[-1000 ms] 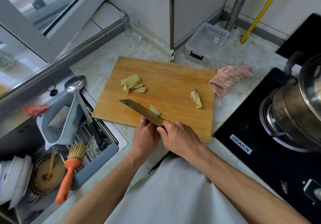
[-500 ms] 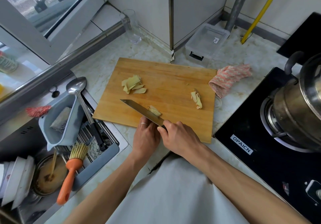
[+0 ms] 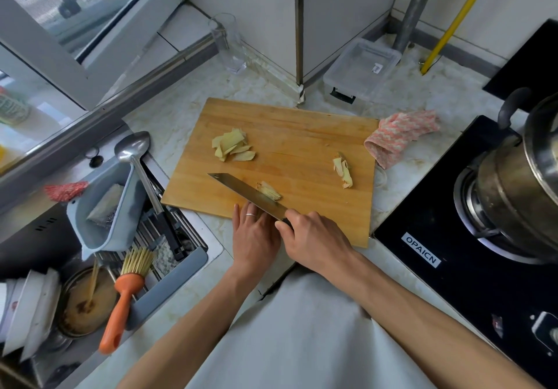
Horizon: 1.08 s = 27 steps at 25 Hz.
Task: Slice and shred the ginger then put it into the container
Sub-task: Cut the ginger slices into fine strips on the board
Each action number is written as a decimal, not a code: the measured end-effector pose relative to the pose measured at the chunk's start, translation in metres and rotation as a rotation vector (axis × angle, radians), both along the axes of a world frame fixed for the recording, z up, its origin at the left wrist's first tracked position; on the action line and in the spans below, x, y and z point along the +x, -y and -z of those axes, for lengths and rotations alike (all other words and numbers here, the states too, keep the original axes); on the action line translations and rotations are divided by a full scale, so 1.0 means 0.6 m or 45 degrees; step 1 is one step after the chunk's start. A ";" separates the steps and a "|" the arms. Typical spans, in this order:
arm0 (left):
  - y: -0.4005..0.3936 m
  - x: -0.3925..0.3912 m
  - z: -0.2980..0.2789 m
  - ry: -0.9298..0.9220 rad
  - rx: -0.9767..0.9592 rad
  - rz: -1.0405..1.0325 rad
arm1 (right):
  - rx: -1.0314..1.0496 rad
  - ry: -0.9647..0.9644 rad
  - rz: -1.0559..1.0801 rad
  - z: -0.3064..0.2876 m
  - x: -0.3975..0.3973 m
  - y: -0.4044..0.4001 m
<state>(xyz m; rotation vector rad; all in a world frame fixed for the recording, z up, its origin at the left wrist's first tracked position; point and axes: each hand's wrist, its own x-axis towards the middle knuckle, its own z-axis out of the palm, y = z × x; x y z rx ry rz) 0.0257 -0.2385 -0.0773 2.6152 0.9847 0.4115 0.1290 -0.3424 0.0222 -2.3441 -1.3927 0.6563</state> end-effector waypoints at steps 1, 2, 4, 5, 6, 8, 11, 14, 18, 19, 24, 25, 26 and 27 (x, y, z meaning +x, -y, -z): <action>0.001 0.000 0.001 0.003 -0.009 -0.015 | -0.001 0.004 -0.001 -0.002 -0.001 0.003; 0.002 0.000 0.003 0.004 -0.019 -0.027 | -0.004 0.007 -0.001 -0.003 -0.002 0.005; 0.004 0.002 0.005 0.006 -0.026 -0.037 | -0.018 0.011 0.003 -0.005 -0.004 0.005; 0.003 0.002 0.005 0.012 -0.027 -0.036 | -0.026 0.011 0.006 -0.005 -0.004 0.004; 0.002 0.002 0.004 0.019 -0.031 -0.036 | -0.036 0.008 0.014 -0.005 -0.004 0.001; 0.000 0.002 0.002 0.035 -0.030 -0.034 | -0.043 -0.010 0.027 -0.003 -0.002 -0.005; -0.001 0.000 0.002 0.042 0.014 -0.015 | -0.023 -0.035 0.033 -0.001 -0.002 -0.010; -0.001 -0.001 0.006 0.027 0.016 -0.009 | -0.019 -0.049 0.038 -0.003 -0.002 -0.004; 0.002 0.001 0.007 0.038 0.024 -0.006 | -0.037 -0.055 0.032 -0.005 0.000 0.002; 0.002 0.001 0.006 0.036 0.036 0.000 | -0.042 -0.046 0.025 -0.005 -0.001 -0.001; -0.002 -0.003 0.004 0.008 0.078 0.011 | -0.007 -0.020 0.007 0.004 -0.004 -0.017; 0.000 -0.003 0.002 0.008 0.097 0.018 | -0.005 -0.025 0.010 0.003 -0.003 -0.015; 0.001 -0.002 0.001 0.017 0.107 0.016 | -0.010 -0.029 0.011 0.002 -0.002 -0.012; 0.001 -0.002 0.000 0.029 0.106 0.010 | -0.018 -0.030 0.010 0.001 -0.002 -0.009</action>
